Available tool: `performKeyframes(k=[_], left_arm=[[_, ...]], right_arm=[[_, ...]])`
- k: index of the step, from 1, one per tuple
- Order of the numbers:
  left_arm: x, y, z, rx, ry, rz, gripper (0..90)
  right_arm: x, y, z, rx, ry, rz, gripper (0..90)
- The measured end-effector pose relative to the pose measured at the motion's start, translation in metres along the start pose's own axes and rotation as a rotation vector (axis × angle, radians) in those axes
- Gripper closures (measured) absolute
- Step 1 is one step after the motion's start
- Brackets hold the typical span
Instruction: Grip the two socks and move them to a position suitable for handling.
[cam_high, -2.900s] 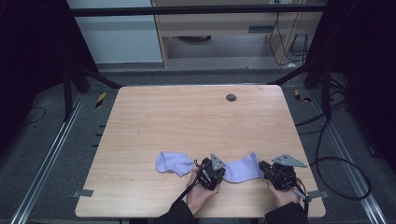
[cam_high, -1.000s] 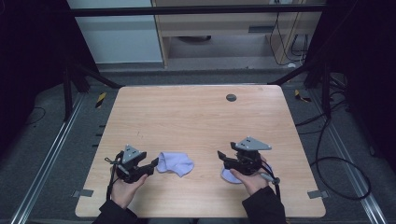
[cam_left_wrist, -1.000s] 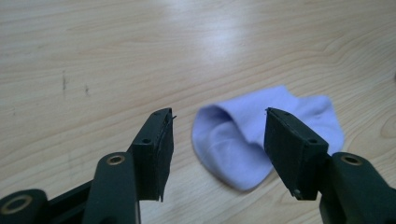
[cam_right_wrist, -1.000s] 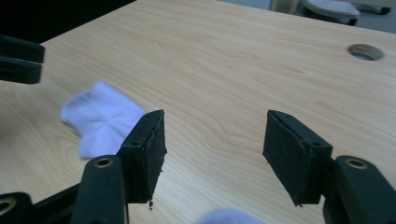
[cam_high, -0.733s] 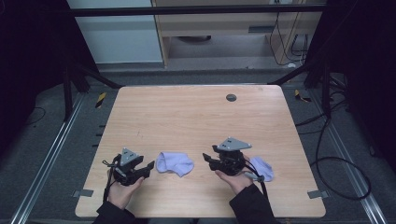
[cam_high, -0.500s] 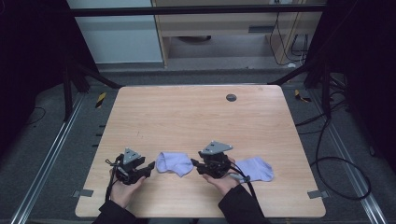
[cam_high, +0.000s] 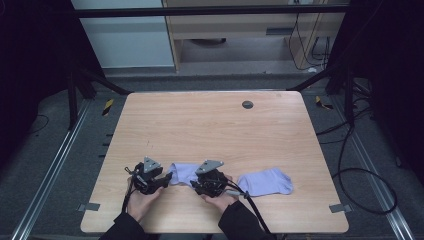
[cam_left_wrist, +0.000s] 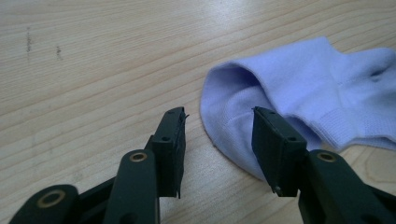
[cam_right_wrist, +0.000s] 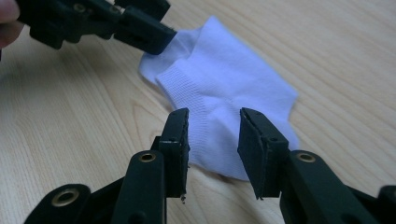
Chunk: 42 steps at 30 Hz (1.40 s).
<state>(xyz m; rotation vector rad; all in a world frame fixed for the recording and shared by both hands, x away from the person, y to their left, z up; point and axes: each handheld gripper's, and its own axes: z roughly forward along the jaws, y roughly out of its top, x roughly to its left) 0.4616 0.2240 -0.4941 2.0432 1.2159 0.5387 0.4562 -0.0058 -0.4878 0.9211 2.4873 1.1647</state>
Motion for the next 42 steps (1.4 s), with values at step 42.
performKeyframes(k=[42], left_arm=[[-0.004, 0.005, -0.001, 0.03, -0.097, 0.007, 86.5]], right_arm=[[-0.01, 0.028, -0.014, -0.172, -0.05, 0.162, 82.7]])
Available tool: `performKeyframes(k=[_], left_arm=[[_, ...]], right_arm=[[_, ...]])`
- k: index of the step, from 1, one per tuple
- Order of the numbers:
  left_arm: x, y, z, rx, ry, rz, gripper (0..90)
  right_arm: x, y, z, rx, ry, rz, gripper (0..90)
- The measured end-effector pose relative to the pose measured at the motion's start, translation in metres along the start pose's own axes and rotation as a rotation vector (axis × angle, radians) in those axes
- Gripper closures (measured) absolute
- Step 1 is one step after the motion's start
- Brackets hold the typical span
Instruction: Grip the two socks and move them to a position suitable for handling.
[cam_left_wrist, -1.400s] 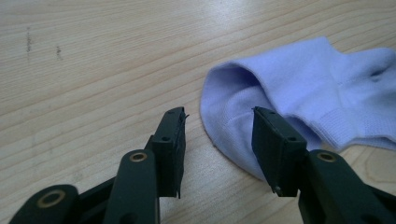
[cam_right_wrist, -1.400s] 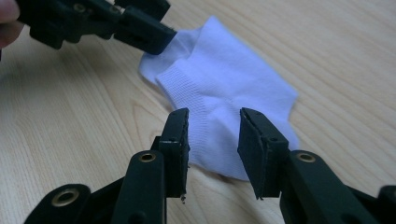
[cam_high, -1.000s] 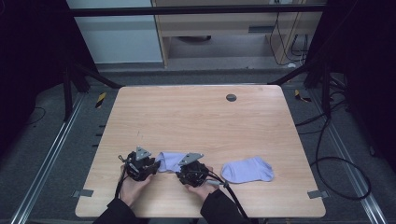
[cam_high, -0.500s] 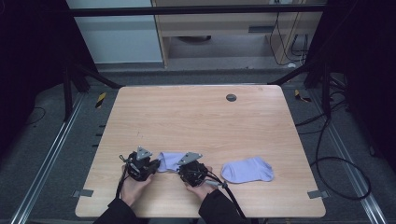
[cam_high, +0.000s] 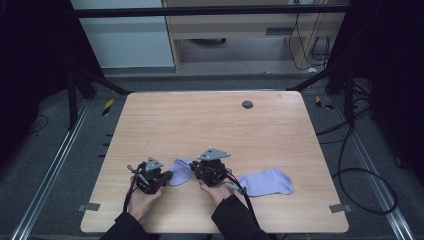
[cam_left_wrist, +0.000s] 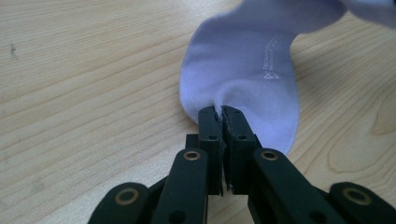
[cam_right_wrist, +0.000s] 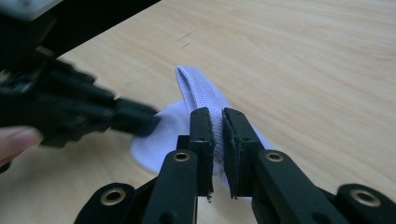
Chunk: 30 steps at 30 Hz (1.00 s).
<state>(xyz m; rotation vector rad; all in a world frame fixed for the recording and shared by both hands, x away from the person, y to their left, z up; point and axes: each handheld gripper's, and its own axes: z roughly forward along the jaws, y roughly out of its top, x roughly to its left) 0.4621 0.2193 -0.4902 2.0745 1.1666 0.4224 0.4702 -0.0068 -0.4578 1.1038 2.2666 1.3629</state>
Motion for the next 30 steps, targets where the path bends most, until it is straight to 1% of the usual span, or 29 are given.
performKeyframes(k=[4, 7, 10, 13, 15, 17, 20, 22, 24, 25, 27, 30], left_arm=[[-0.001, 0.0, 0.0, 0.001, -0.006, 0.016, 86.5], [-0.002, 0.001, -0.001, 0.0, -0.004, 0.031, 86.5], [-0.002, 0.001, 0.0, 0.004, 0.0, 0.038, 86.5], [-0.001, 0.0, 0.0, 0.001, 0.007, 0.04, 86.2], [0.0, -0.001, 0.001, -0.005, 0.019, 0.029, 84.7], [0.002, -0.001, 0.001, -0.017, 0.034, 0.016, 78.1], [0.006, -0.001, -0.003, -0.052, 0.054, -0.013, 68.0], [0.008, 0.0, -0.007, -0.078, 0.069, -0.033, 61.2], [0.01, 0.0, -0.009, -0.09, 0.078, -0.043, 57.1], [0.011, -0.001, -0.01, -0.095, 0.084, -0.058, 55.3], [0.011, -0.001, -0.011, -0.094, 0.082, -0.077, 53.7], [0.01, -0.002, -0.009, -0.082, 0.086, -0.08, 52.9]], right_arm=[[-0.009, 0.003, 0.002, -0.013, -0.043, 0.036, 82.7], [-0.013, 0.004, 0.005, -0.016, -0.078, 0.049, 82.3], [-0.019, 0.003, 0.01, -0.002, -0.114, 0.066, 82.1], [-0.024, 0.004, 0.016, 0.009, -0.15, 0.066, 80.8], [-0.026, 0.005, 0.018, 0.013, -0.168, 0.061, 77.5], [-0.027, 0.007, 0.017, 0.003, -0.192, 0.05, 72.7], [-0.03, 0.011, 0.012, -0.027, -0.201, 0.041, 65.8], [-0.032, 0.014, 0.008, -0.025, -0.204, 0.026, 61.7], [-0.035, 0.017, 0.005, -0.025, -0.211, 0.013, 58.6], [-0.036, 0.017, 0.004, -0.024, -0.214, 0.01, 57.6], [-0.041, 0.019, 0.003, -0.007, -0.215, 0.016, 55.8], [-0.048, 0.016, 0.006, 0.03, -0.208, 0.03, 55.3]])
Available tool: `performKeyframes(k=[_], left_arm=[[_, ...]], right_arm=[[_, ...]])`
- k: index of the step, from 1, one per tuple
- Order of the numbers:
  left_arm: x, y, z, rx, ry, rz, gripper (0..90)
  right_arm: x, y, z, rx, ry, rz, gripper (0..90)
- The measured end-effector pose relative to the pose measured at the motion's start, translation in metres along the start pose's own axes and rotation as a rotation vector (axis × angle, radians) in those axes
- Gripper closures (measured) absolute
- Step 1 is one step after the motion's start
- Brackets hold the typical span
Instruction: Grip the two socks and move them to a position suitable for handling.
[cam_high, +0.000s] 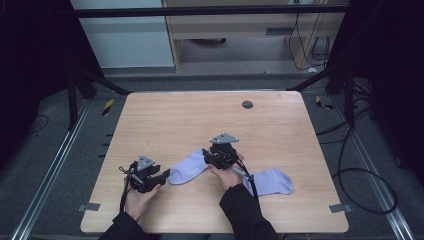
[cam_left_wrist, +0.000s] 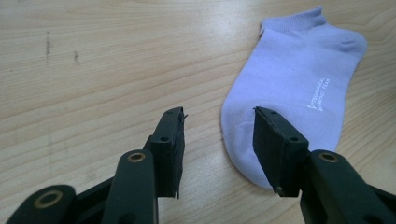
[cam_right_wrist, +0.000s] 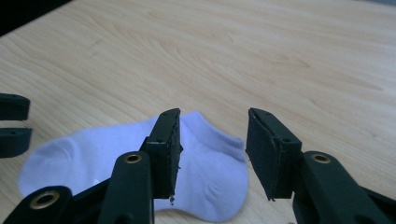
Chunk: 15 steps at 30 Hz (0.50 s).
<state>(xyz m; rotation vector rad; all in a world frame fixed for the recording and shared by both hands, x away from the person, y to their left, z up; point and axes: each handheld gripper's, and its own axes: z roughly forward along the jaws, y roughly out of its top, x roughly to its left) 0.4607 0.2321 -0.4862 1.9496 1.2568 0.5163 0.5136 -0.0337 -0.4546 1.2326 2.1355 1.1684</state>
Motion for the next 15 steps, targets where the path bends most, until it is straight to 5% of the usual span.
performKeyframes(k=[15], left_arm=[[-0.014, -0.005, 0.012, 0.081, -0.003, 0.029, 67.8]], right_arm=[[-0.014, -0.023, 0.035, 0.143, -0.032, 0.023, 64.2]])
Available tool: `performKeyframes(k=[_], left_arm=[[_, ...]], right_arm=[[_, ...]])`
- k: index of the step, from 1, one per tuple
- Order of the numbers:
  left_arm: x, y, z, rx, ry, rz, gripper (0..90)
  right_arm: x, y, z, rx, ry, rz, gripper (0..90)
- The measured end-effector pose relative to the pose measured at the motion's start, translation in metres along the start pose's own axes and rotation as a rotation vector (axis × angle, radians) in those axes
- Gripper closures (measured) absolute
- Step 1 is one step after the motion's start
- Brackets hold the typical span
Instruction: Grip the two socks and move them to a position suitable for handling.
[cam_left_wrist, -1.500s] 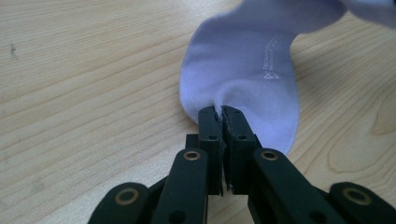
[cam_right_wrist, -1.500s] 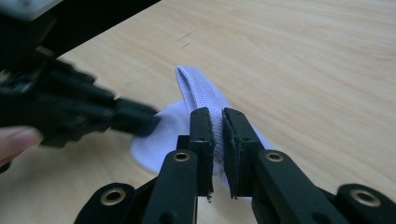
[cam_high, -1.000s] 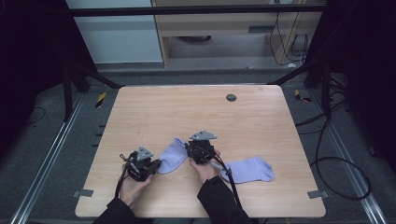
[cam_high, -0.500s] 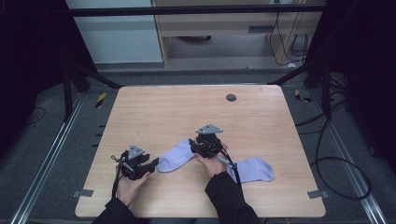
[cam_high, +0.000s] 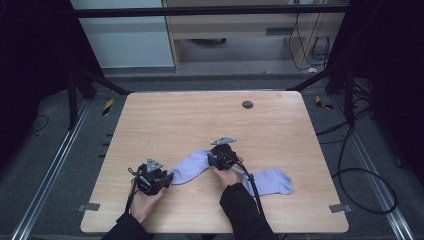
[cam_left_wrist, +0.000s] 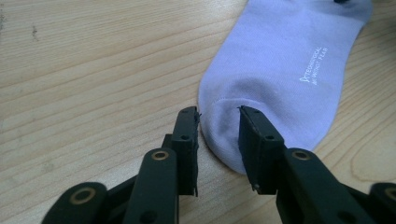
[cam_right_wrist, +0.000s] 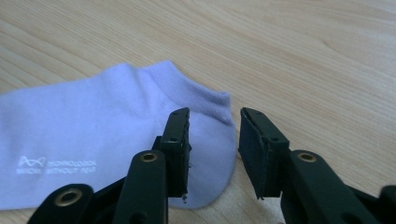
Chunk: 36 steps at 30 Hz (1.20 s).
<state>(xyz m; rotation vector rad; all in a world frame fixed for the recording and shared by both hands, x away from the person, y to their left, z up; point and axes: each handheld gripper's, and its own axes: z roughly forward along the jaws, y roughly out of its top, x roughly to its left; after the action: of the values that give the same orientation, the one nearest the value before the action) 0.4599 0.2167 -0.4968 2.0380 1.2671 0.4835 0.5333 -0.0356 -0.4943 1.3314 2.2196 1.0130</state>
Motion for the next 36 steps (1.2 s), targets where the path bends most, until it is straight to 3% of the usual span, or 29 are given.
performKeyframes(k=[4, 8, 10, 14, 19, 27, 36], left_arm=[[-0.001, 0.0, 0.0, 0.002, 0.003, -0.008, 74.0], [-0.001, 0.001, 0.001, 0.002, -0.012, -0.022, 83.4], [-0.002, 0.002, 0.001, 0.004, -0.007, -0.013, 86.4], [0.002, 0.005, -0.005, -0.019, -0.007, -0.013, 86.9], [0.015, 0.011, -0.018, -0.062, 0.043, -0.013, 87.0], [0.033, 0.008, -0.017, -0.019, 0.1, -0.015, 86.3], [0.038, 0.005, -0.012, 0.004, 0.117, -0.019, 82.7]], right_arm=[[-0.001, -0.004, 0.003, 0.016, -0.003, -0.001, 70.9], [-0.002, -0.005, 0.001, 0.025, 0.004, 0.025, 86.6], [0.0, -0.004, 0.0, 0.028, 0.008, 0.023, 88.1], [0.002, -0.006, -0.006, 0.008, 0.031, 0.021, 88.3], [0.011, -0.008, -0.023, -0.019, 0.076, 0.018, 87.9], [0.036, -0.022, -0.028, -0.013, 0.15, 0.01, 86.5], [0.042, -0.029, -0.02, 0.011, 0.144, 0.007, 79.0]])
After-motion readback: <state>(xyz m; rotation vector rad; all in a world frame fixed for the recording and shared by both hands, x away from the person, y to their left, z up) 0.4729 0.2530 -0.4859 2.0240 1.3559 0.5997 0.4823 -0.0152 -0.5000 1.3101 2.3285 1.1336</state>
